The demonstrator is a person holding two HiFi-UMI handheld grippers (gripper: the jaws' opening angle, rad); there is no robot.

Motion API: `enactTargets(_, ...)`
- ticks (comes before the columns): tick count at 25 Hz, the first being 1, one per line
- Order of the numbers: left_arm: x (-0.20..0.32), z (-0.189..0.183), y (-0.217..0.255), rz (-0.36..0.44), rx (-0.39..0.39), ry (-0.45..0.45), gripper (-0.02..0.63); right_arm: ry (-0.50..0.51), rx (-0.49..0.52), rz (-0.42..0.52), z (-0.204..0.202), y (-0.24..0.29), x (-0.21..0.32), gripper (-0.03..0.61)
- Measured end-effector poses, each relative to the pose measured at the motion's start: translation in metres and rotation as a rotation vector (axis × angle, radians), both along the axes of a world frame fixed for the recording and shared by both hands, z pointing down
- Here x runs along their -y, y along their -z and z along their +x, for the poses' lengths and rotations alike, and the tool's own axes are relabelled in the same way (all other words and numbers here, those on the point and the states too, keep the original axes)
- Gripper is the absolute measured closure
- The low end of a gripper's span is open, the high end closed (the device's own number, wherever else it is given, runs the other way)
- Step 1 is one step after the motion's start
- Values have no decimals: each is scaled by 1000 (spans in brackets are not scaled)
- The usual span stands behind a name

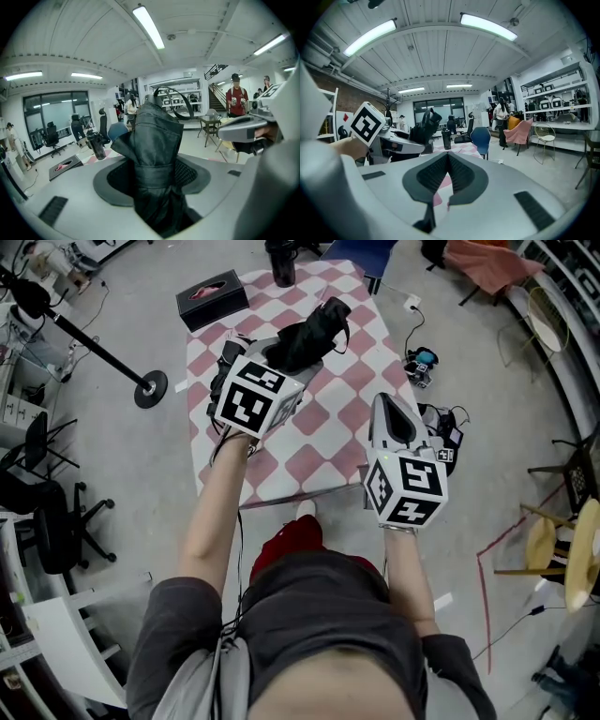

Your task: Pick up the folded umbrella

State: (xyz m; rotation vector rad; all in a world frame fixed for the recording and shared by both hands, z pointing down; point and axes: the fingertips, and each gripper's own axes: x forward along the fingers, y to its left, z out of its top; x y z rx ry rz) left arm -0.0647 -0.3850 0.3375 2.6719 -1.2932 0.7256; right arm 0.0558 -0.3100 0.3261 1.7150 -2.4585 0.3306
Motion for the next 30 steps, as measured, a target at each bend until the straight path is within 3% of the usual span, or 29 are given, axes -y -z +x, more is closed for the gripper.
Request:
enactTargets(10,-38,-11,33,110,-176,112,370,38,5,24,-5,9,-23,560)
enactTargets(30,-142,-1,57,206,-296,209,370,104,-16,90,5,29,-105,561)
